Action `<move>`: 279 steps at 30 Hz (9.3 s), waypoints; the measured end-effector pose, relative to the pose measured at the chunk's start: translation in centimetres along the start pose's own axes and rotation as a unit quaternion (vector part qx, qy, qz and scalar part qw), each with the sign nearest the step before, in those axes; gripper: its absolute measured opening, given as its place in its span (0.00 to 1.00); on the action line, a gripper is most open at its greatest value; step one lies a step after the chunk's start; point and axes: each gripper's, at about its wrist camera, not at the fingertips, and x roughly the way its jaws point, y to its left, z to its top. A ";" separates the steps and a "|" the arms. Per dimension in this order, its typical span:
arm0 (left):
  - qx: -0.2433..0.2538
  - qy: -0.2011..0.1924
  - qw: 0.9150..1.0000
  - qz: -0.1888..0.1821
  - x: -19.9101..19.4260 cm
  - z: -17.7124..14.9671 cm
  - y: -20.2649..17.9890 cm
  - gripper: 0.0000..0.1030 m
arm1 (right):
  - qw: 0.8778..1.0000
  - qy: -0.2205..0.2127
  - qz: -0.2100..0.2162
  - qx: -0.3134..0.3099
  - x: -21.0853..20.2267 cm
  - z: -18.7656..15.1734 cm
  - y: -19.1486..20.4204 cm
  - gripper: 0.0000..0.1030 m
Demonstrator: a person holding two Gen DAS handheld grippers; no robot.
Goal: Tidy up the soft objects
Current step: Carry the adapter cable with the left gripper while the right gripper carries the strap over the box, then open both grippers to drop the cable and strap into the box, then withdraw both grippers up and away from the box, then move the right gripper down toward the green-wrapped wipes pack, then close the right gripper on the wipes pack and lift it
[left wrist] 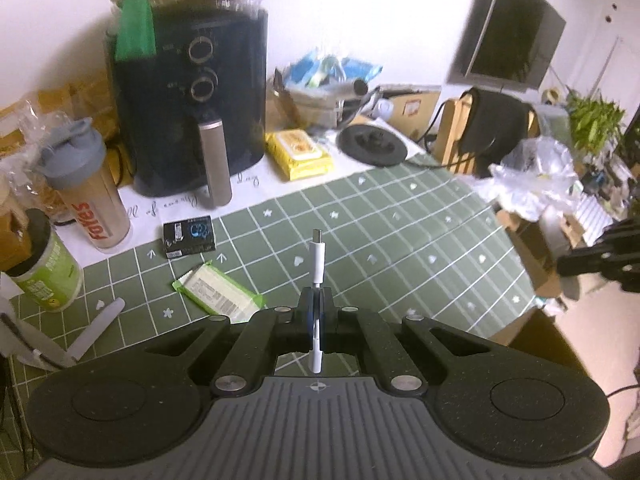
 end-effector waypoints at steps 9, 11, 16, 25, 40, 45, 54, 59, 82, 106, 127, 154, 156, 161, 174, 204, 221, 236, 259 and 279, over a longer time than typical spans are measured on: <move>-0.047 -0.019 0.998 -0.025 -4.4 -0.3 -1.6 0.02 | 0.999 -0.008 0.045 0.030 -1.2 0.0 -0.1 0.04; -0.053 -0.019 0.998 -0.027 -5.1 -0.6 -2.0 0.02 | 0.998 -0.008 0.053 0.032 -1.4 -0.1 0.0 0.04; -0.074 -0.018 0.997 -0.029 -6.5 -1.6 -2.7 0.02 | 0.997 -0.006 0.072 0.039 -1.8 -0.7 0.4 0.04; -0.109 -0.007 0.994 -0.028 -7.7 -3.8 -3.7 0.02 | 0.993 0.002 0.101 0.059 -2.0 -1.8 0.9 0.04; -0.157 0.043 0.986 -0.026 -8.1 -7.1 -5.2 0.02 | 0.989 0.036 0.125 0.074 -1.9 -3.8 2.2 0.05; -0.168 0.066 0.983 -0.027 -7.7 -7.8 -5.6 0.03 | 0.988 0.045 0.127 0.077 -1.9 -4.3 2.5 0.05; -0.154 0.080 0.984 0.025 -7.1 -9.0 -6.6 0.47 | 0.994 0.054 0.089 0.028 -1.9 -5.3 3.9 0.86; -0.141 0.079 0.985 0.058 -7.2 -9.3 -7.2 0.47 | 0.996 0.049 0.076 0.020 -2.3 -5.7 3.7 0.96; -0.156 0.071 0.979 0.111 -7.8 -10.2 -8.1 0.47 | 0.996 0.081 -0.016 -0.028 -1.7 -5.0 4.1 1.00; -0.109 0.042 0.986 0.122 -7.3 -8.7 -7.9 0.47 | 0.995 0.063 -0.055 -0.062 -0.7 -3.6 4.3 1.00; -0.085 0.002 0.984 0.154 -6.2 -6.9 -5.6 0.74 | 0.993 0.034 -0.088 -0.067 1.5 -2.2 3.1 1.00; -0.094 0.024 0.987 0.129 -4.3 -5.5 -2.4 0.74 | 0.991 0.065 -0.050 -0.110 6.1 2.2 0.8 1.00; -0.097 0.027 0.986 0.131 -4.1 -5.3 -2.1 0.74 | 0.991 0.067 -0.046 -0.105 6.4 2.6 0.6 1.00; -0.097 0.041 0.984 0.143 -3.4 -4.6 -1.4 0.74 | 0.992 0.070 -0.035 -0.095 7.4 3.7 0.0 1.00; -0.129 0.059 0.977 0.160 -3.2 -4.8 0.6 0.74 | 0.991 0.080 0.003 -0.111 11.1 6.5 0.8 1.00; -0.181 0.041 0.974 0.131 -5.2 -7.5 1.9 0.74 | 0.977 0.120 0.023 -0.176 19.7 9.5 6.6 1.00; -0.224 0.039 0.964 0.134 -6.0 -9.6 2.7 0.74 | 0.960 0.163 0.053 -0.221 25.1 9.8 8.3 1.00; -0.279 0.042 0.948 0.146 -7.5 -12.4 4.3 0.74 | 0.943 0.187 0.101 -0.256 32.0 8.1 9.9 1.00; -0.331 0.048 0.929 0.156 -8.4 -15.1 5.4 0.74 | 0.964 0.161 0.057 -0.205 38.2 7.6 10.3 0.56; -0.284 0.028 0.946 0.152 -8.2 -12.6 6.1 0.74 | 0.957 0.163 0.083 -0.223 32.4 9.6 9.3 0.51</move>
